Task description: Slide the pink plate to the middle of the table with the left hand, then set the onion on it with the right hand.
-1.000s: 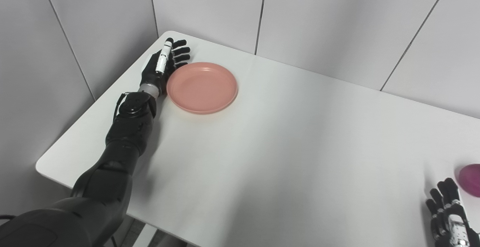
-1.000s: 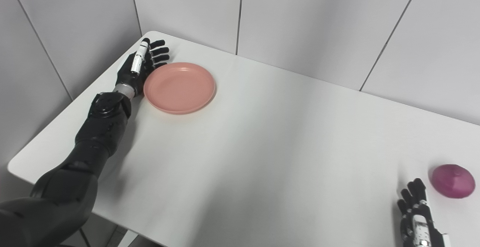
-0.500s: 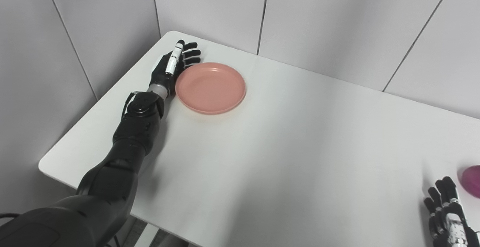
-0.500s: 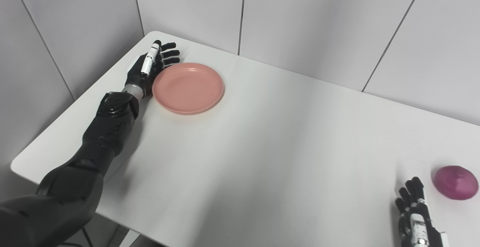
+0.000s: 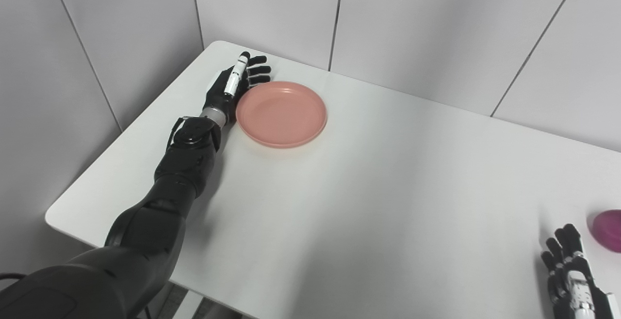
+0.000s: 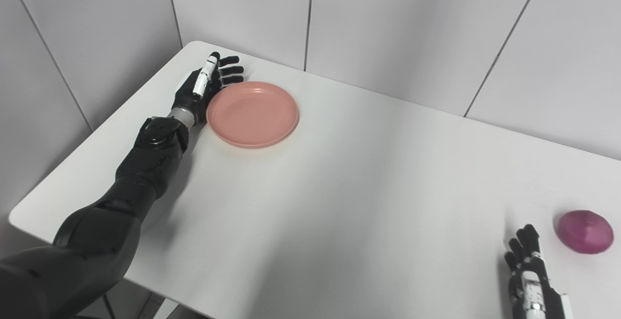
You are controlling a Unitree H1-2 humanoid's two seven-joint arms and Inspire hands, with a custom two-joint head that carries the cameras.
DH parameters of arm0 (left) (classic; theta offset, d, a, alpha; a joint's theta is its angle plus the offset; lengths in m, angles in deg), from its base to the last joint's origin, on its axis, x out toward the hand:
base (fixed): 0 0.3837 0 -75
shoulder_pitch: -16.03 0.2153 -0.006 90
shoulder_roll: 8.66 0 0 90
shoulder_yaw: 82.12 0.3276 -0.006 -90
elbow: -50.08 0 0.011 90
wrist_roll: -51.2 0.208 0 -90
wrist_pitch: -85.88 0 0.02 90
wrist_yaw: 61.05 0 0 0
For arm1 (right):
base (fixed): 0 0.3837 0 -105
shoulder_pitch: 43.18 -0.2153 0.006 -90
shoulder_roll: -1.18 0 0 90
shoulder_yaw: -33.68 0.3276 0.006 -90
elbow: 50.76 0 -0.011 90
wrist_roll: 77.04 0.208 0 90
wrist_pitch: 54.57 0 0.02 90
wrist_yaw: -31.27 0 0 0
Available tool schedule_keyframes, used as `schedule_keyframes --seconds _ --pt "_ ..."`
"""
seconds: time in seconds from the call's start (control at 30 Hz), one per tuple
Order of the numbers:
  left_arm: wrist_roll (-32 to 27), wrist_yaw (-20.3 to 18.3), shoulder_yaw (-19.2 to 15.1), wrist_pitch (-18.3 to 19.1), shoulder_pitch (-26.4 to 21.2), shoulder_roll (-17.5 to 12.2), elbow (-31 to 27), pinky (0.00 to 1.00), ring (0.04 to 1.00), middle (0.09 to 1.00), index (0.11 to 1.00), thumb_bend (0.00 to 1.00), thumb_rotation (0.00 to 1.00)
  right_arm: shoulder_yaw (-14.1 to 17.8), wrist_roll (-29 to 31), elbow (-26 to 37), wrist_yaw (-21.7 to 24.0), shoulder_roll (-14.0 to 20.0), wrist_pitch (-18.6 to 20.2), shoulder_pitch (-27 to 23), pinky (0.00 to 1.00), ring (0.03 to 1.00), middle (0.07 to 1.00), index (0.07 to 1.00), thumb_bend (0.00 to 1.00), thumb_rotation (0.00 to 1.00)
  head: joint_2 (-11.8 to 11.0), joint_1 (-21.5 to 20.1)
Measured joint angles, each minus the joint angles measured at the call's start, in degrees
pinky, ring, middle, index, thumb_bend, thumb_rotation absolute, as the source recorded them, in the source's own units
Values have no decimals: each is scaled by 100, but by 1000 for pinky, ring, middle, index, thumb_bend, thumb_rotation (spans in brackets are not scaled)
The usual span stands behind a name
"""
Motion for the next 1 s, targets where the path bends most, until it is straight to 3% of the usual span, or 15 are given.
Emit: schedule_keyframes --seconds 0.37,0.7,1.0 --pt "43 -215 174 -24 -127 104 116 695 722 730 701 398 1000 -11 -1 -72 78 1 -59 -31 1000 1000 1000 1000 0 1000 53 -272" --pt "174 -334 376 138 -109 452 -313 710 731 737 705 365 1000 -31 -34 -178 91 8 -165 -102 1000 1000 1000 1000 25 1000 79 -431" --pt "211 -443 383 347 -71 475 -583 709 743 751 722 365 1000 -30 2 -263 111 28 -416 -118 1000 1000 1000 1000 48 1000 114 -554"
